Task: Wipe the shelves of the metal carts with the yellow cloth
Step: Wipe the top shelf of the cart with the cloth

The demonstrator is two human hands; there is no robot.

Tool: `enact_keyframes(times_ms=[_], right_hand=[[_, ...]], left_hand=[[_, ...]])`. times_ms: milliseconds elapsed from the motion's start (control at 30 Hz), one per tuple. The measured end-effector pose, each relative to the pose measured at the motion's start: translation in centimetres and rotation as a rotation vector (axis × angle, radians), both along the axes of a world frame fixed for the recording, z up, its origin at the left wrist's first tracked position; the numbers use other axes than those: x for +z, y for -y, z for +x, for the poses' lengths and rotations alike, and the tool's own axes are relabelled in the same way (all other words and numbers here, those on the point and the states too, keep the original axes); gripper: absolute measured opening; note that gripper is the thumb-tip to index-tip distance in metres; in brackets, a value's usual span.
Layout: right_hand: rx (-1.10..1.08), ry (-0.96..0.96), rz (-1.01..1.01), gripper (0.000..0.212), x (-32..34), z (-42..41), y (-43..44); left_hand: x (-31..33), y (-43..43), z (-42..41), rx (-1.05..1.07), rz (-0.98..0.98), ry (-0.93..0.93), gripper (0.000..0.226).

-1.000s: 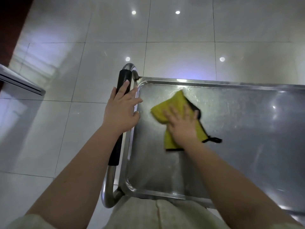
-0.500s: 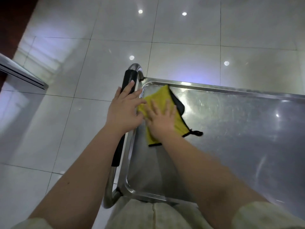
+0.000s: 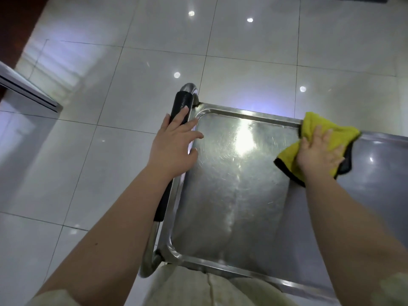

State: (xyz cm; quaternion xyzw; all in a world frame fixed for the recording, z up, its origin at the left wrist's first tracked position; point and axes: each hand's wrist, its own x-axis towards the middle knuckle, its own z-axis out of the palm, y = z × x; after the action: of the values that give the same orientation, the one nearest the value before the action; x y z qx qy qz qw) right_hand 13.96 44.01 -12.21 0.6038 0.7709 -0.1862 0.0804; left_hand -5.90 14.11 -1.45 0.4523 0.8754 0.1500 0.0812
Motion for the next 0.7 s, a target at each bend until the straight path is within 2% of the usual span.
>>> enact_keyframes(times_ms=[67, 133, 200, 367, 433, 500, 567, 700], right_hand=[[-0.133, -0.029, 0.003, 0.058, 0.2, -0.3, 0.3], [-0.113, -0.062, 0.019, 0.058, 0.2, -2.5, 2.0], [0.052, -0.075, 0.035, 0.058, -0.2, -5.9, 4.9], [0.69, -0.02, -0.028, 0.059, -0.9, -15.7, 13.4], [0.875, 0.012, -0.031, 0.065, -1.0, -17.8, 15.5], [0.939, 0.051, -0.024, 0.067, -1.1, -17.8, 16.2], [0.981, 0.051, -0.032, 0.06, -0.7, -15.7, 16.8], [1.23, 0.137, -0.023, 0.059, 0.0, -7.1, 21.5]], left_hand=[[0.1, 0.0, 0.1, 0.002, -0.002, 0.007, 0.034], [0.2, 0.0, 0.1, 0.014, 0.006, 0.017, 0.033], [0.2, 0.1, 0.0, 0.033, 0.033, 0.039, 0.029], [0.1, 0.3, -0.1, 0.027, 0.044, 0.046, 0.026], [0.1, 0.3, -0.2, 0.023, 0.042, 0.04, 0.027], [0.0, 0.3, -0.3, 0.014, 0.028, 0.023, 0.028], [-0.2, 0.2, -0.4, 0.015, 0.018, 0.02, 0.029], [-0.3, 0.2, -0.4, 0.022, -0.018, 0.012, 0.031]])
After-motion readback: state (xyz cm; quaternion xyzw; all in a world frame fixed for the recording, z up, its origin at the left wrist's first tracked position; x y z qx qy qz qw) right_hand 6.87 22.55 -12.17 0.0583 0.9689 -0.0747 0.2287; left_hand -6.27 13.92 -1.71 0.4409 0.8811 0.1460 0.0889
